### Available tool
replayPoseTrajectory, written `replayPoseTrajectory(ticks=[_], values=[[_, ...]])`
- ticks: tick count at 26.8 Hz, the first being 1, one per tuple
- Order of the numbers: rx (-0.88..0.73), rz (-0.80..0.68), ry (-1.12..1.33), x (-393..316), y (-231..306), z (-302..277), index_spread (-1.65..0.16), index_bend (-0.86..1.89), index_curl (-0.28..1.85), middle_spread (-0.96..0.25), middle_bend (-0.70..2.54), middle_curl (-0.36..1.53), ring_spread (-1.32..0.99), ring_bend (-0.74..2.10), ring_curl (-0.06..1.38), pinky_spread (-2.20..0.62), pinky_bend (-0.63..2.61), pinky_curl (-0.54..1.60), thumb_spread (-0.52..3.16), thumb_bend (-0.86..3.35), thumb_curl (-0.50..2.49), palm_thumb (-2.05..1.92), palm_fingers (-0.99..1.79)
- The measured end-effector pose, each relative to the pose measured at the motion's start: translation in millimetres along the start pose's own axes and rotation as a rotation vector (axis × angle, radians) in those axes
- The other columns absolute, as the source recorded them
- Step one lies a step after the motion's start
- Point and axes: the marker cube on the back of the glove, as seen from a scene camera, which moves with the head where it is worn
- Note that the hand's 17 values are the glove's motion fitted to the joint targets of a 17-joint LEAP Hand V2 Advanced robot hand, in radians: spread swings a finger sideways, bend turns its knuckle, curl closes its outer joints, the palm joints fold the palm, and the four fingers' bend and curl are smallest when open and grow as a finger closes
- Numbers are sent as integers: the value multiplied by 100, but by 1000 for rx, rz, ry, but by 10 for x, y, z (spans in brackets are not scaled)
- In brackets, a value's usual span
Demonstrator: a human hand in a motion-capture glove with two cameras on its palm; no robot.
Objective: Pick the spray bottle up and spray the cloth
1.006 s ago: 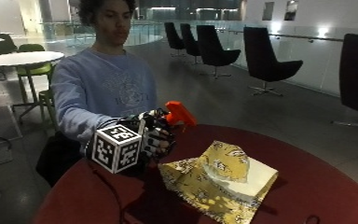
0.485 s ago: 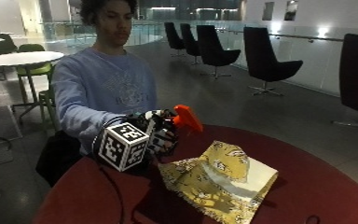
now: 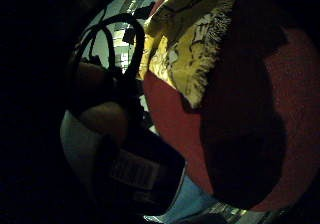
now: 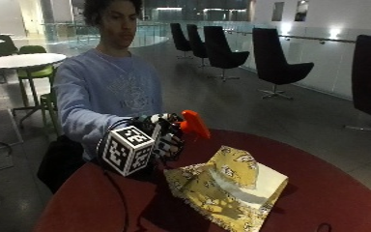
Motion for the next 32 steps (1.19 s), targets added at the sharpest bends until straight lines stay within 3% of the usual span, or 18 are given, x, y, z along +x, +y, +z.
replayPoseTrajectory(ticks=[32], values=[[-35, 43, 4, 71, 21, 149, -14, 11, 31, -3, 28, 47, 4, 58, 42, 23, 36, 39, 90, -2, 64, 81, 112]])
